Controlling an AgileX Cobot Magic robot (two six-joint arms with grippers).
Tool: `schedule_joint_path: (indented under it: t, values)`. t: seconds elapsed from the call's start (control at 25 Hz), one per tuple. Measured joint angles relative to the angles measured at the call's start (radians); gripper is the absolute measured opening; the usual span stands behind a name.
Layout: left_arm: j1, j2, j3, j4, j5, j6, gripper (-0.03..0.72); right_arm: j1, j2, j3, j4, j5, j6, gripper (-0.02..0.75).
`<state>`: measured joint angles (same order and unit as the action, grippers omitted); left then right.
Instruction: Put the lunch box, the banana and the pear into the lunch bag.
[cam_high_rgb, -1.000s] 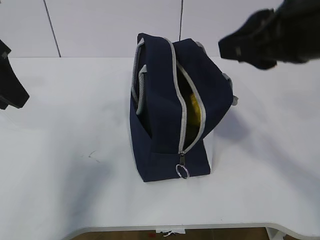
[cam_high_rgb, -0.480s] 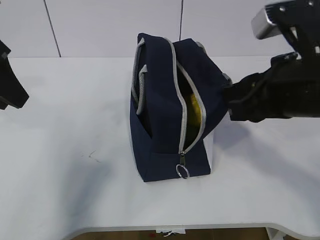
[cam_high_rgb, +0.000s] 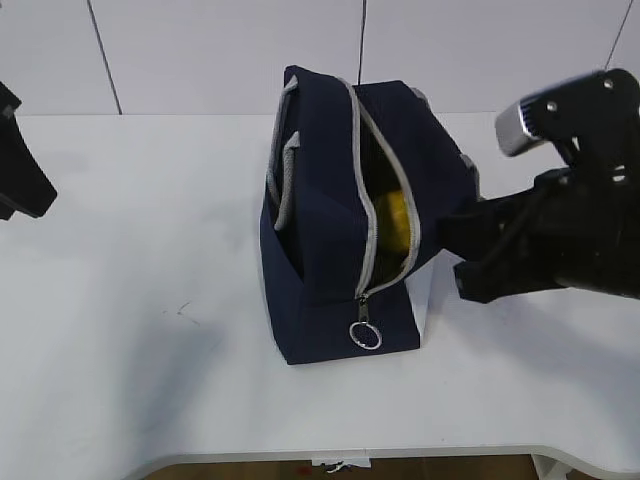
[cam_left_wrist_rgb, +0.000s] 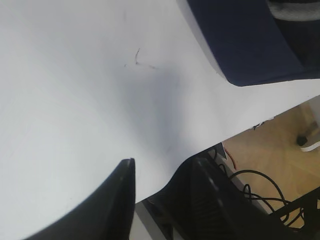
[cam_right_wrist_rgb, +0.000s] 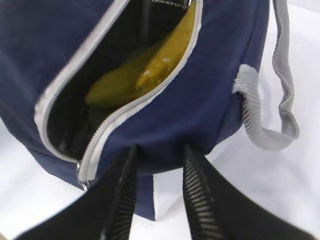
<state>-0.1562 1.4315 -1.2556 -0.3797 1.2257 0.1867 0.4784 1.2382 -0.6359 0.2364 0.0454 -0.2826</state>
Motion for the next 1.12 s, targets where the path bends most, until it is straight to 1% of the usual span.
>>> schedule_joint_path:
  t: [0.08, 0.28, 0.32, 0.44, 0.56, 0.68, 0.96, 1.12]
  values:
    - [0.000, 0.000, 0.000, 0.002, 0.000, 0.000, 0.288, 0.000, 0.000, 0.042, -0.031, -0.056, -0.002, 0.243]
    - [0.000, 0.000, 0.000, 0.005, 0.000, 0.000, 0.288, 0.000, -0.005, 0.151, -0.115, -0.270, 0.004, 0.244]
    - [0.000, 0.000, 0.000, 0.005, 0.000, 0.000, 0.288, 0.000, -0.013, 0.163, -0.136, -0.294, 0.019, 0.243]
    - [0.000, 0.000, 0.000, 0.006, 0.000, 0.000, 0.288, 0.000, -0.060, 0.170, -0.246, -0.336, 0.120, 0.243]
    - [0.000, 0.000, 0.000, 0.006, 0.000, 0.000, 0.288, 0.000, -0.112, 0.172, -0.398, -0.353, 0.238, 0.243]
    - [0.000, 0.000, 0.000, 0.006, 0.000, 0.000, 0.288, 0.000, -0.140, 0.194, -0.498, -0.373, 0.325, 0.243]
    - [0.000, 0.000, 0.000, 0.007, 0.000, 0.000, 0.288, 0.001, -0.142, 0.269, -0.545, -0.421, 0.429, 0.243]
    - [0.000, 0.000, 0.000, 0.007, 0.000, 0.000, 0.288, 0.001, -0.142, 0.334, -0.599, -0.496, 0.446, 0.243]
